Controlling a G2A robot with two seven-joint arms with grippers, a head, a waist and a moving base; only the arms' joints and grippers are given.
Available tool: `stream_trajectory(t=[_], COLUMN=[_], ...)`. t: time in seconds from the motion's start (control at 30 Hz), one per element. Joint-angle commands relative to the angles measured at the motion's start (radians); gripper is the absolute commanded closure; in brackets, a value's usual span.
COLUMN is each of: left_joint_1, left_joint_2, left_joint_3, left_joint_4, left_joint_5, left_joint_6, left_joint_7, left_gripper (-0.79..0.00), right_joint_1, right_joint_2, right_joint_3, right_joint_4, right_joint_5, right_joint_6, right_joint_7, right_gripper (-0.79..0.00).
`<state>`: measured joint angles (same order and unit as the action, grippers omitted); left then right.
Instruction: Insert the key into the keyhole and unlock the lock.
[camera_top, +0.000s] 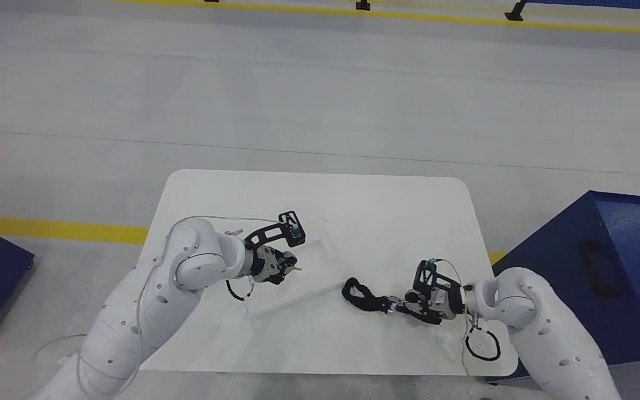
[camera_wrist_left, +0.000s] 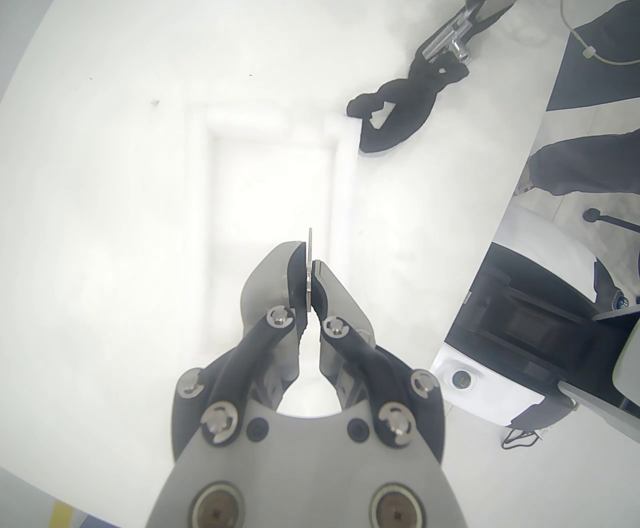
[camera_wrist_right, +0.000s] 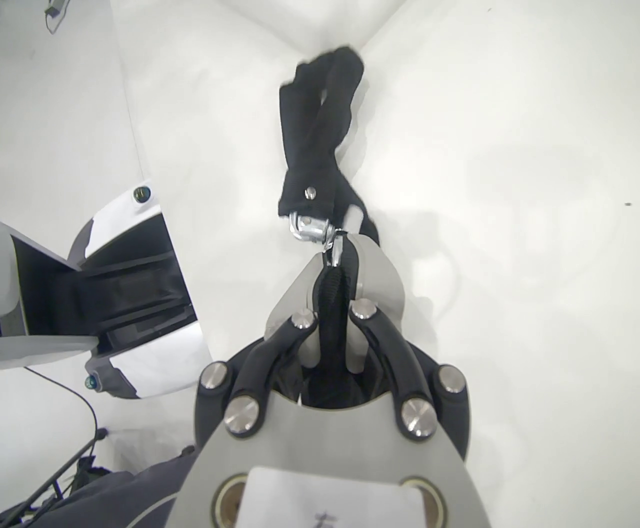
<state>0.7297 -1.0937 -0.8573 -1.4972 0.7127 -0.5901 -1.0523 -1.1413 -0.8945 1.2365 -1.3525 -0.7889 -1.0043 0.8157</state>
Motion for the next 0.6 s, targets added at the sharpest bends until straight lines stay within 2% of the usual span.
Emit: stream_trajectory(t=[0.0, 0.1, 0.13, 0.17, 0.2, 0.4, 0.57], left_joint_1=[0.0, 0.0, 0.0, 0.0, 0.0, 0.0, 0.0], left_joint_2=[0.0, 0.0, 0.0, 0.0, 0.0, 0.0, 0.0], left_joint_3=[0.0, 0.0, 0.0, 0.0, 0.0, 0.0, 0.0], left_joint_4=[0.0, 0.0, 0.0, 0.0, 0.0, 0.0, 0.0], left_joint_5=[0.0, 0.0, 0.0, 0.0, 0.0, 0.0, 0.0], left_joint_6=[0.0, 0.0, 0.0, 0.0, 0.0, 0.0, 0.0], left_joint_7=[0.0, 0.0, 0.0, 0.0, 0.0, 0.0, 0.0], left_gripper=[0.0, 0.0, 0.0, 0.0, 0.0, 0.0, 0.0], right_joint_1=[0.005, 0.01, 0.012, 0.015, 0.018, 0.044, 0.069], right_joint_2=[0.001, 0.005, 0.006, 0.008, 0.009, 0.03, 0.047], right_joint_3=[-0.015, -0.034, -0.037, -0.039, -0.041, -0.056, -0.058], right_joint_4=[-0.001, 0.002, 0.006, 0.01, 0.015, 0.044, 0.01], right_joint_5=[-0.03, -0.041, -0.036, -0.027, -0.015, 0.106, 0.262], right_joint_6=[-0.001, -0.008, -0.008, -0.008, -0.008, 0.01, 0.111], right_joint_7=[-0.001, -0.009, -0.009, -0.008, -0.008, 0.01, 0.111], right_gripper=[0.0, 0.0, -0.283, -0.686, -0.785, -0.785, -0.785])
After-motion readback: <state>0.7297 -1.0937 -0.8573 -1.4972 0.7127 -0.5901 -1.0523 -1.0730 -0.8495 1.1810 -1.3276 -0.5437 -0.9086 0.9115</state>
